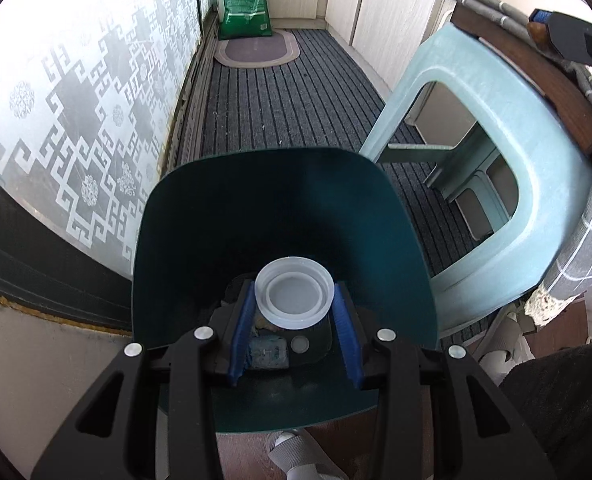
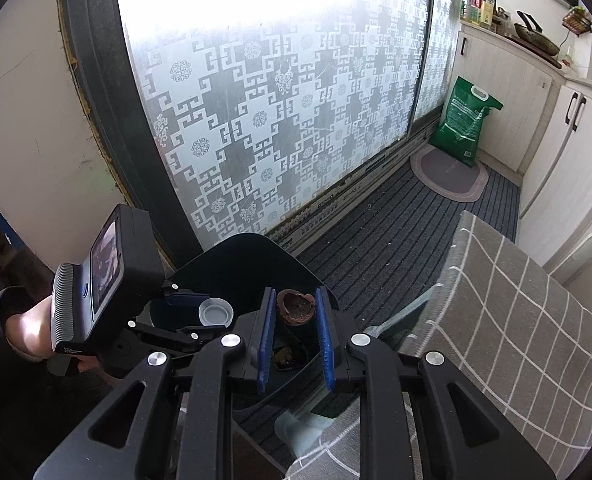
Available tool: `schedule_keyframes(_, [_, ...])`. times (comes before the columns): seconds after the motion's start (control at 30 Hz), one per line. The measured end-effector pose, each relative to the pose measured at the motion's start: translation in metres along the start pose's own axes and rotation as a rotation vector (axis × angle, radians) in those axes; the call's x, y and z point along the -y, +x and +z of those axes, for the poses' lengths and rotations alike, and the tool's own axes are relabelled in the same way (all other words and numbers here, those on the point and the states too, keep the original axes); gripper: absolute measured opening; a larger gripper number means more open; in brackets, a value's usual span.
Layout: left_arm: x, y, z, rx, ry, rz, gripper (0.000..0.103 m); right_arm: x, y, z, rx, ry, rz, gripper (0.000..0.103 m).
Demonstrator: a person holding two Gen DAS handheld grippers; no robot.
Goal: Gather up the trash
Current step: 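Carry lid and dark item over the green bin and open both grippers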
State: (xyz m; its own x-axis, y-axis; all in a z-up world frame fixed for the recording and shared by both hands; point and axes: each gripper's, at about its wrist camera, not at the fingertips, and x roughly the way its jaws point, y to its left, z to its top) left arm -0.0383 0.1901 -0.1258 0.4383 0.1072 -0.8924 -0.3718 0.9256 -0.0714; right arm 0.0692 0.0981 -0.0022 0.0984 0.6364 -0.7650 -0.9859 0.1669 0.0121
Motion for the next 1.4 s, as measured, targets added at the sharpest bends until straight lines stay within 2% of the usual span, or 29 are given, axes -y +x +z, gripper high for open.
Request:
schedule_keyframes(0.17, [-0.006,0.006,-0.007,-0.035,0.006,0.005,0.043,-0.011,0.017,0.002,-0.035,-0.015,0.011,0.02])
schedule_keyframes(0.3, [-0.012,0.002,-0.009,-0.022,0.003,0.006,0.043,-0.022,0.033,0.002,-0.067,-0.029,0.022,0.02])
schedule_keyframes(0.7, [-0.033,-0.044,-0.004,0.188,-0.069,-0.003,0.021,-0.039,0.08,-0.01,-0.182,-0.057,0.041,0.02])
schedule_keyframes(0.93, [-0.036,-0.073,-0.002,0.314,-0.099,-0.025,0.019,-0.049,0.109,-0.025,-0.292,-0.073,0.068,0.02])
schedule_keyframes(1.07, [-0.039,-0.081,0.0,0.344,-0.105,-0.032,0.019,-0.058,0.124,-0.033,-0.357,-0.09,0.068,0.02])
schedule_keyframes(1.13, [-0.039,-0.084,0.002,0.35,-0.099,-0.034,0.019,-0.062,0.131,-0.039,-0.393,-0.096,0.079,0.026])
schedule_keyframes(1.17, [-0.039,-0.085,0.002,0.354,-0.097,-0.032,0.019,-0.065,0.133,-0.041,-0.402,-0.105,0.077,0.032])
schedule_keyframes(1.2, [-0.04,-0.087,0.002,0.362,-0.097,-0.032,0.019,-0.067,0.135,-0.042,-0.405,-0.109,0.067,0.033])
schedule_keyframes(1.33, [-0.042,-0.097,0.002,0.393,-0.101,-0.038,0.019,-0.07,0.14,-0.045,-0.423,-0.115,0.059,0.032])
schedule_keyframes(1.4, [-0.04,-0.099,0.001,0.403,-0.093,-0.037,0.019,-0.072,0.141,-0.047,-0.425,-0.111,0.05,0.026])
